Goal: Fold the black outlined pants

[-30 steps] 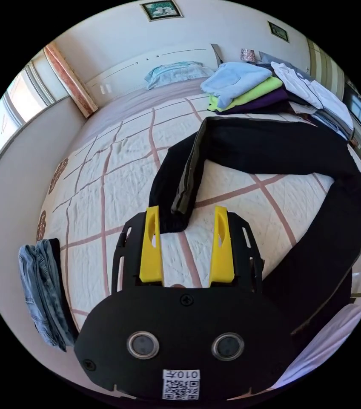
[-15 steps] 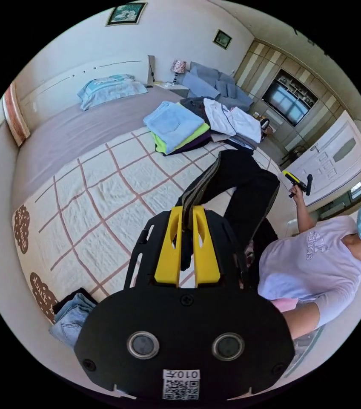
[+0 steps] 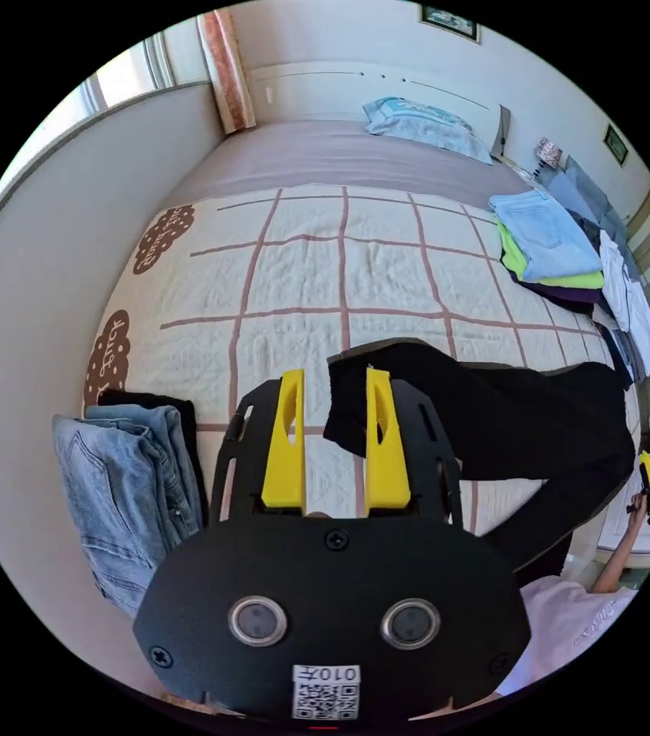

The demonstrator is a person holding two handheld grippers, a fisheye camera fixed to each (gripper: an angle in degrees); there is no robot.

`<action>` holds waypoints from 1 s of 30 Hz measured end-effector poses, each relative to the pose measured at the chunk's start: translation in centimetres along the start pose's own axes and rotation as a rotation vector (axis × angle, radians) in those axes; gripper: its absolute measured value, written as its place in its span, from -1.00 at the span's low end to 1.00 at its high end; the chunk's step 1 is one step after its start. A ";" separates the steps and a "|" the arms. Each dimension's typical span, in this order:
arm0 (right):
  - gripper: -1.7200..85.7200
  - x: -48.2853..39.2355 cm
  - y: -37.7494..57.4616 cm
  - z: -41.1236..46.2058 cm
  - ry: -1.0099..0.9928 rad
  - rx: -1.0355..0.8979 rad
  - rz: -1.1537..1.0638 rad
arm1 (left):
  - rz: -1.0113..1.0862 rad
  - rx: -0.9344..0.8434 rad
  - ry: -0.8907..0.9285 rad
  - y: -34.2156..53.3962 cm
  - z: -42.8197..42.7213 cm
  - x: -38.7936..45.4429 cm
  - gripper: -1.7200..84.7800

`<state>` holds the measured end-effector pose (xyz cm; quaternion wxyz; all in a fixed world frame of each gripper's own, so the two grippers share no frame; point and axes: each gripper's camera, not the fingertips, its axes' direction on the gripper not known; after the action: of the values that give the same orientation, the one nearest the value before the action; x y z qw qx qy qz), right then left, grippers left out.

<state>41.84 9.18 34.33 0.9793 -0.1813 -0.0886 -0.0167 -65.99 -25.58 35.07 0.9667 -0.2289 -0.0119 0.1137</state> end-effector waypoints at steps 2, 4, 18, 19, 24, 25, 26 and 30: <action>-0.72 1.7 -1.4 1.6 -0.014 0.004 -0.035 | 0.020 0.074 0.082 4.0 0.1 0.9 -0.70; -0.69 3.4 -3.3 3.7 -0.031 -0.049 -0.055 | 0.057 0.136 0.176 10.2 -0.9 3.0 -0.70; -0.68 11.5 -16.7 22.0 -0.269 -0.402 0.009 | -0.191 0.193 0.232 42.5 -5.8 10.3 -0.75; -0.72 10.6 -16.7 22.3 -0.215 -0.405 -0.043 | -0.196 0.180 0.205 43.6 -6.3 10.7 -0.76; -0.86 9.5 -17.2 18.8 0.020 -0.274 -0.179 | -0.179 0.168 0.122 45.1 -7.9 12.8 -0.77; -0.87 10.6 -17.5 17.8 0.087 -0.239 -0.130 | -0.170 0.183 0.125 44.9 -8.2 13.5 -0.77; -0.87 11.8 -17.7 17.3 0.184 -0.230 -0.070 | -0.162 0.189 0.129 44.8 -8.3 13.9 -0.77; -0.85 13.3 -16.9 19.1 0.201 -0.307 -0.092 | -0.081 0.207 0.130 43.4 -8.0 17.2 -0.75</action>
<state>50.63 0.18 60.21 0.9423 -0.3216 0.0049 -0.0929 -57.95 12.56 8.10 0.9877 -0.1343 0.0534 0.0600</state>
